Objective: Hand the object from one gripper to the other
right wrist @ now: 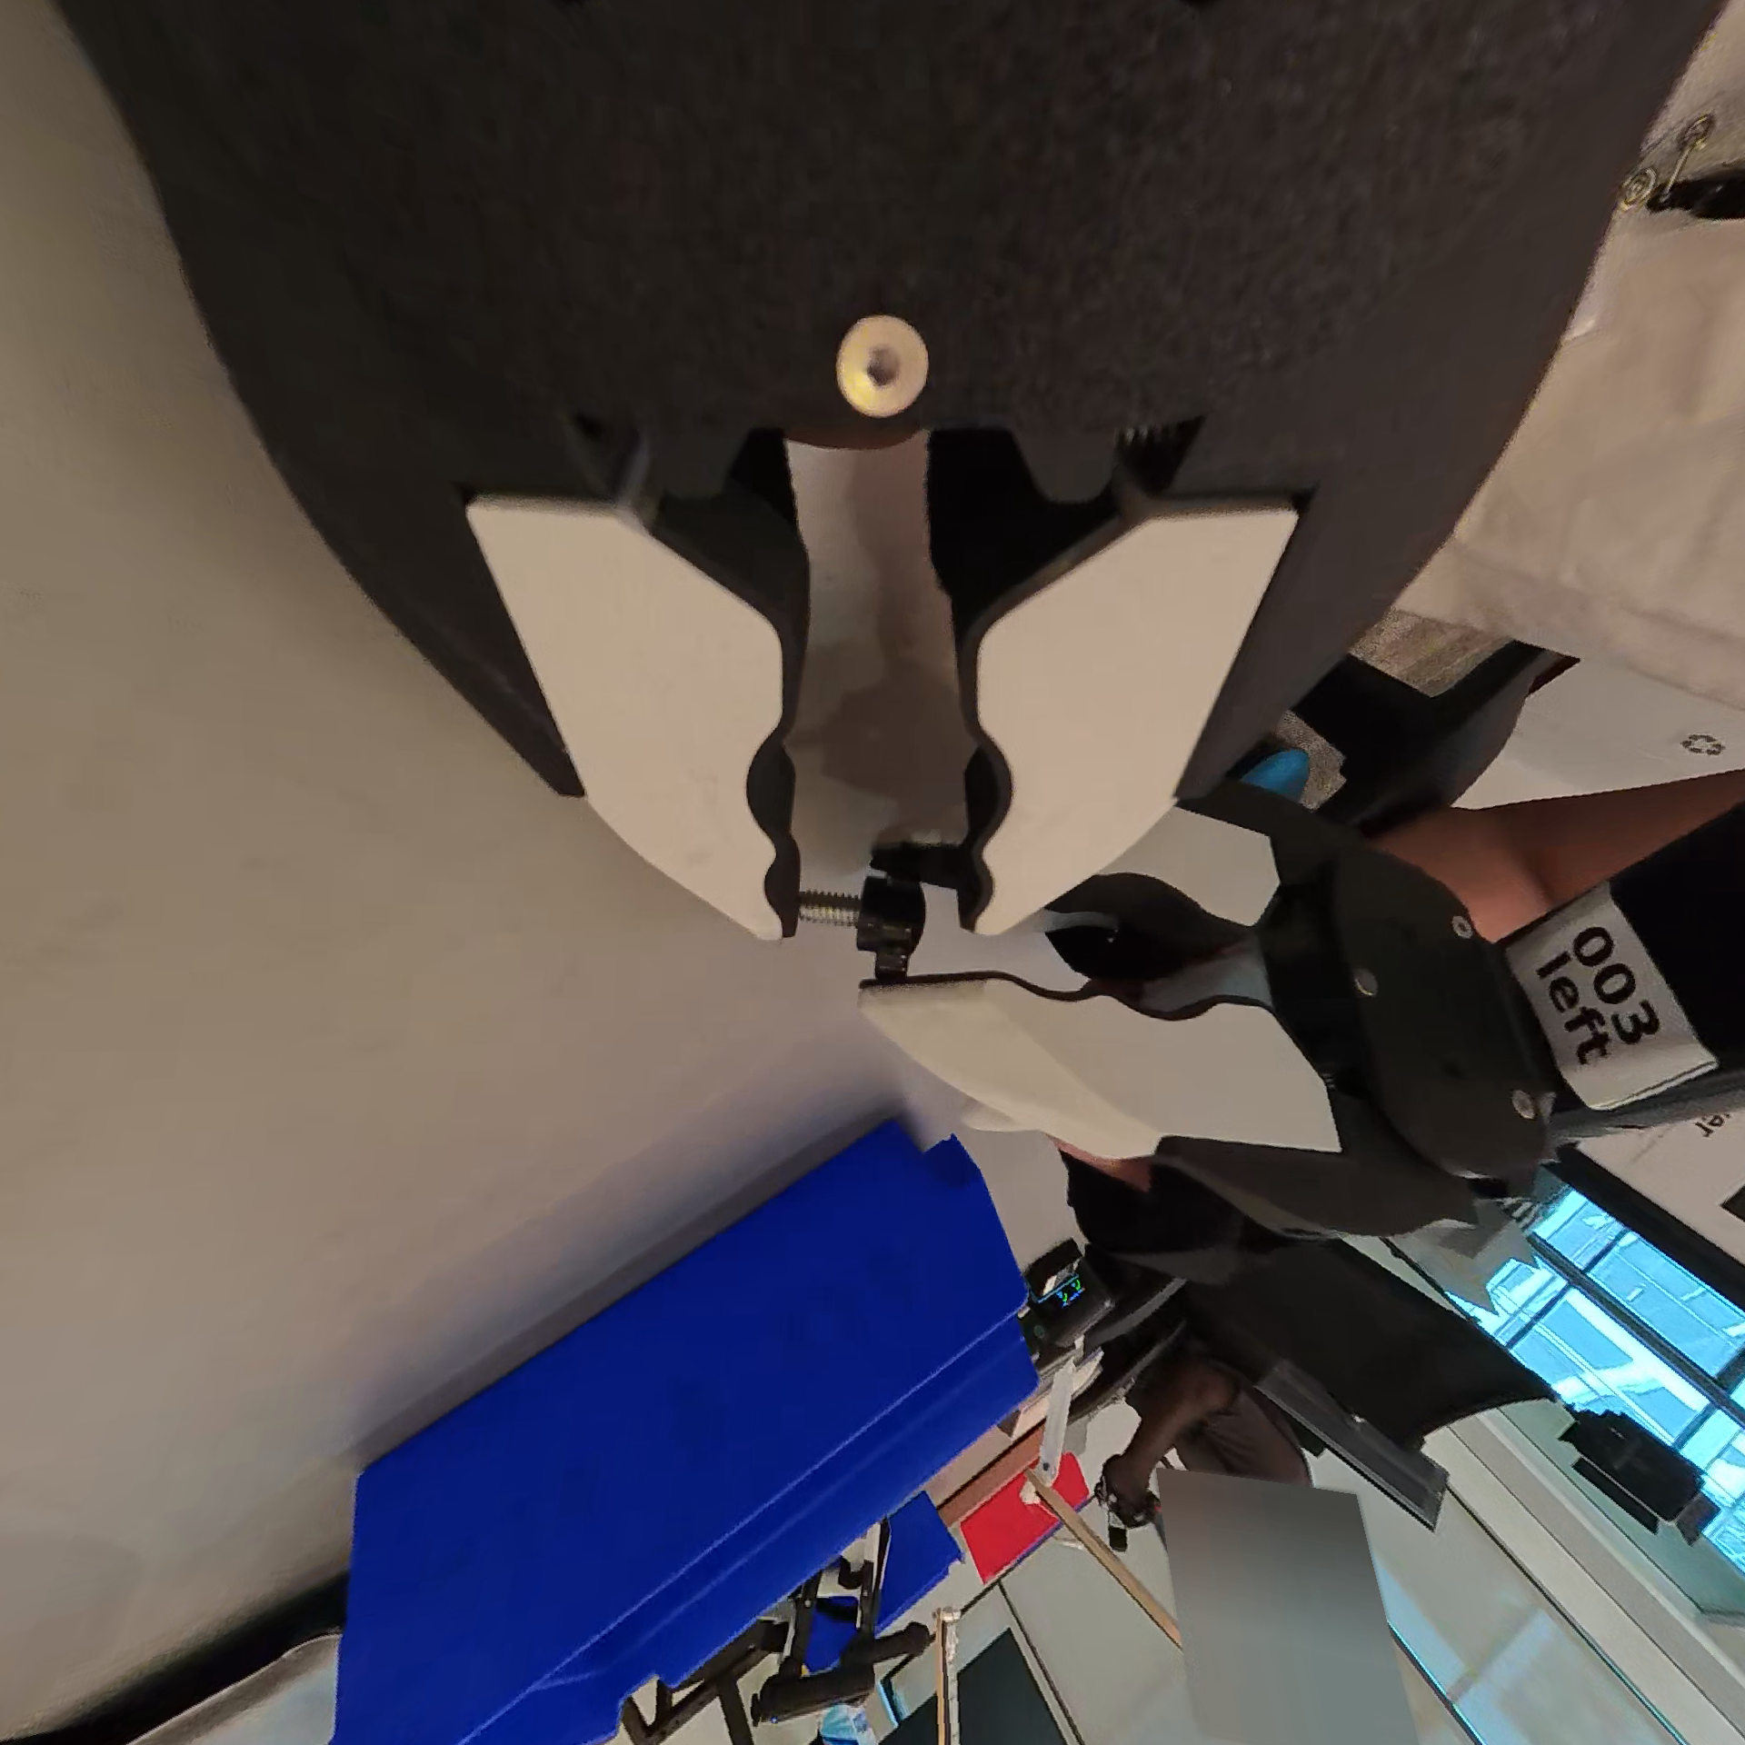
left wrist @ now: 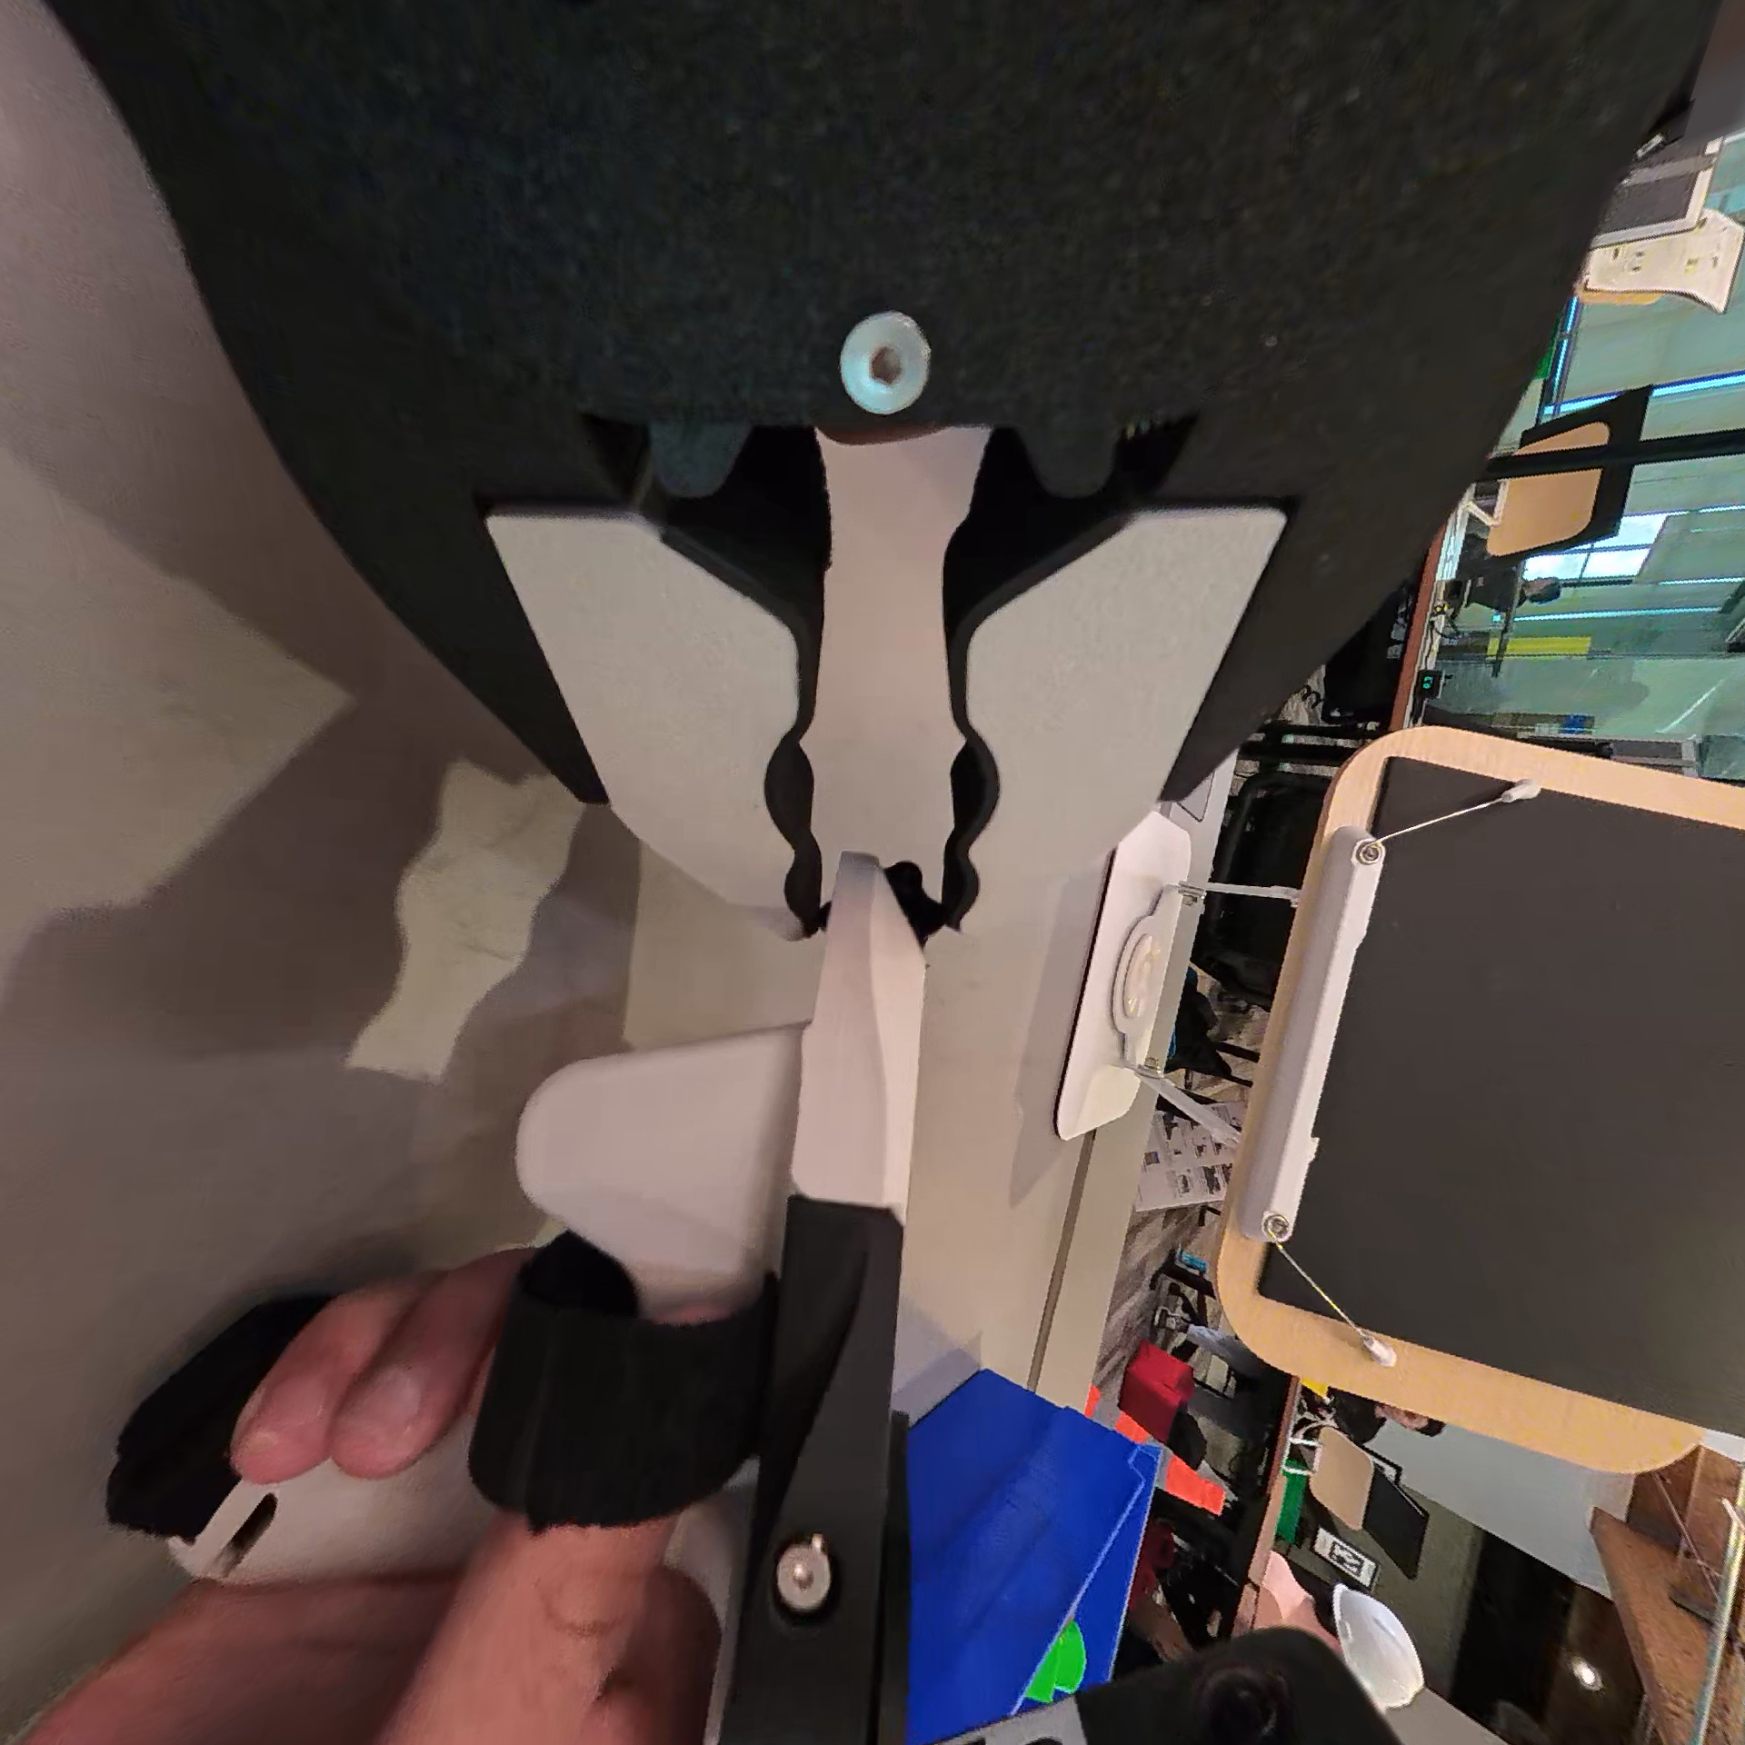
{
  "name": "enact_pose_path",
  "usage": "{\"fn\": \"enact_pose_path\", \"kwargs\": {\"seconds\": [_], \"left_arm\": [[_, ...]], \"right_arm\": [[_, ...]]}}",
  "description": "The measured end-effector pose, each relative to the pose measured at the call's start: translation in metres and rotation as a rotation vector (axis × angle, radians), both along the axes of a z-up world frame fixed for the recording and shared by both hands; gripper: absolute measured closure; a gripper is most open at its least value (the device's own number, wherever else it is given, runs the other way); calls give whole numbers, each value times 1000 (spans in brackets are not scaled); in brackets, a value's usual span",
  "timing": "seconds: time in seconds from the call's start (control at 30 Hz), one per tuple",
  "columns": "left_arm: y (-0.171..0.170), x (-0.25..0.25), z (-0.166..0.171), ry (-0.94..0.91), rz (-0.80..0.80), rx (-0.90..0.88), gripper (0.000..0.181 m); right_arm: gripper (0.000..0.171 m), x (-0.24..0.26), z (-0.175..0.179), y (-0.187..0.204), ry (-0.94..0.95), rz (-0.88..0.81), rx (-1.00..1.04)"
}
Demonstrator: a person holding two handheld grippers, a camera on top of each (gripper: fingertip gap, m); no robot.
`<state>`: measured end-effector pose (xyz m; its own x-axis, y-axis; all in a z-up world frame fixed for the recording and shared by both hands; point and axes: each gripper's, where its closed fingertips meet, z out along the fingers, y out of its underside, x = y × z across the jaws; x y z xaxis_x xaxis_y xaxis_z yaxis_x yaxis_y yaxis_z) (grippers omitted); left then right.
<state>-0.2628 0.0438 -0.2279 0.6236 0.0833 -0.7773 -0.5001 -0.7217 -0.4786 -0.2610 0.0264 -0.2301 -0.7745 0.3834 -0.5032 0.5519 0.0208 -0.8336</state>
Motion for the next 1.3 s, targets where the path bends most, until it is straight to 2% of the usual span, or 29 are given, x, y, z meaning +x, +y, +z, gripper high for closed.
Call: {"fn": "enact_pose_path", "kwargs": {"seconds": [0.07, 0.2, 0.33, 0.47, 0.5, 0.63, 0.77, 0.9, 1.07, 1.3], "left_arm": [[1, 1, 0, -3, -4, 3, 157], [2, 2, -2, -15, -8, 12, 157], [1, 0, -13, -106, 4, 14, 159], [-3, -3, -14, -234, 7, 78, 160], [-4, -4, -14, -306, 16, 110, 158], [-2, -4, -8, -694, 36, 286, 156], [1, -2, 11, -1000, 1, 475, 152], [3, 5, 13, -1168, -33, 524, 149], [8, 15, 7, -1207, -71, 496, 144], [10, 20, 8, -1273, -109, 506, 148]], "right_arm": [[146, -2, -2, 1, 5, -9, 10], [146, -1, -5, 3, -24, 16, 14], [146, -3, -16, 8, -52, 21, 64], [146, -23, -17, 38, -75, -68, 68], [146, -30, -15, 50, -33, -118, 94], [146, -42, -5, 75, 347, -209, 374], [146, -30, 2, 59, 733, -182, 644], [146, -18, 12, 37, 1060, -195, 847], [146, -8, 14, 22, 1183, -173, 871], [146, -7, 11, 20, 1266, -166, 931]]}}
